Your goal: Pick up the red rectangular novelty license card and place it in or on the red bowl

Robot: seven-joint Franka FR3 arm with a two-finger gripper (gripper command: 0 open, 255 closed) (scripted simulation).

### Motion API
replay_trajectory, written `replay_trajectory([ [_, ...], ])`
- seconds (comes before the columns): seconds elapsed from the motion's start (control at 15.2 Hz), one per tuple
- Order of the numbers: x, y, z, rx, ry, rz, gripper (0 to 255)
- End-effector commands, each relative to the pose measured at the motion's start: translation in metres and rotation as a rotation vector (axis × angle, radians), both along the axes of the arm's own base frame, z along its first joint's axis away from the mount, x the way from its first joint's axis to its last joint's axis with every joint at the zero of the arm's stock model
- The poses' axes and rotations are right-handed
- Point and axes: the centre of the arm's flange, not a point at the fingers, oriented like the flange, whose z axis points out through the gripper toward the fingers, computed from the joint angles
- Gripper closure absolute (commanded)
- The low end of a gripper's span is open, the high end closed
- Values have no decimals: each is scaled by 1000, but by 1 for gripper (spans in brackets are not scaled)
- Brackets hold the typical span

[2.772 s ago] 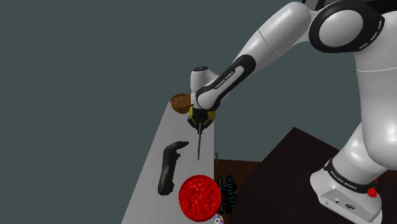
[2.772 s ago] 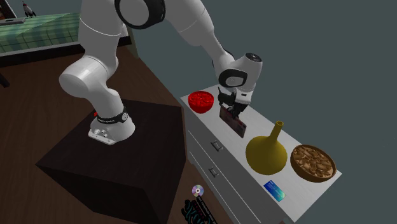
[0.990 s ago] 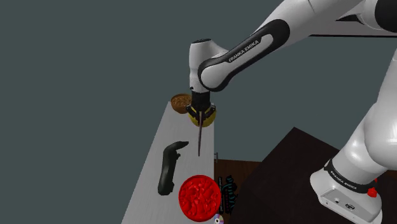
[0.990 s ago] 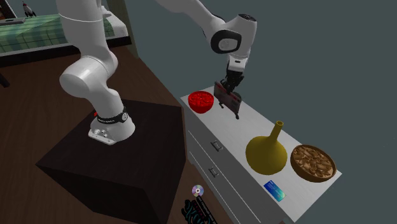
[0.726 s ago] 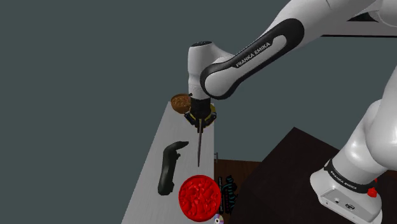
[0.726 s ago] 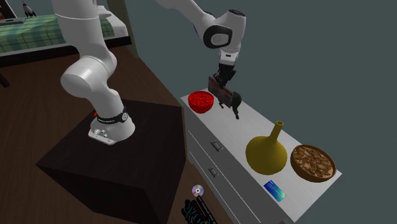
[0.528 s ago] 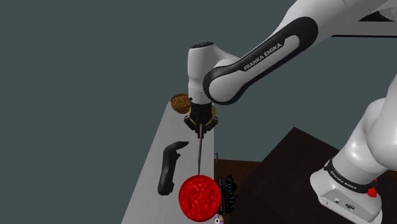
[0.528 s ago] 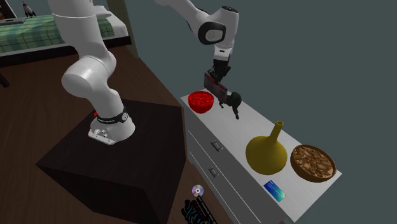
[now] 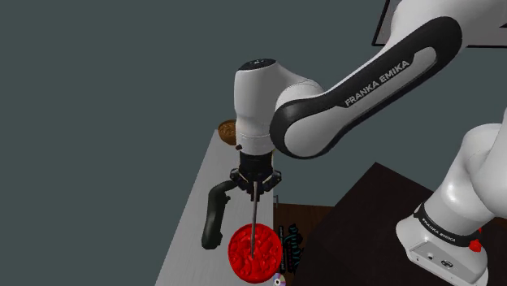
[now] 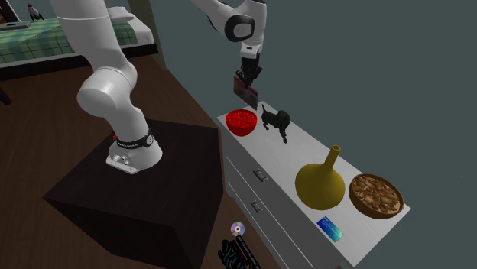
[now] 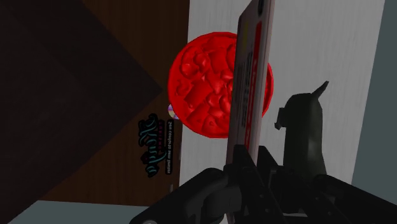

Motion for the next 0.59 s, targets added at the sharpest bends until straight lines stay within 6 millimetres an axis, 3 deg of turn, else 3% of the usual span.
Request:
replay_trajectory([
  [0.0, -23, 19, 6, -1, 0, -2, 255],
  [0.53, -23, 19, -37, -1, 0, -2, 255],
])
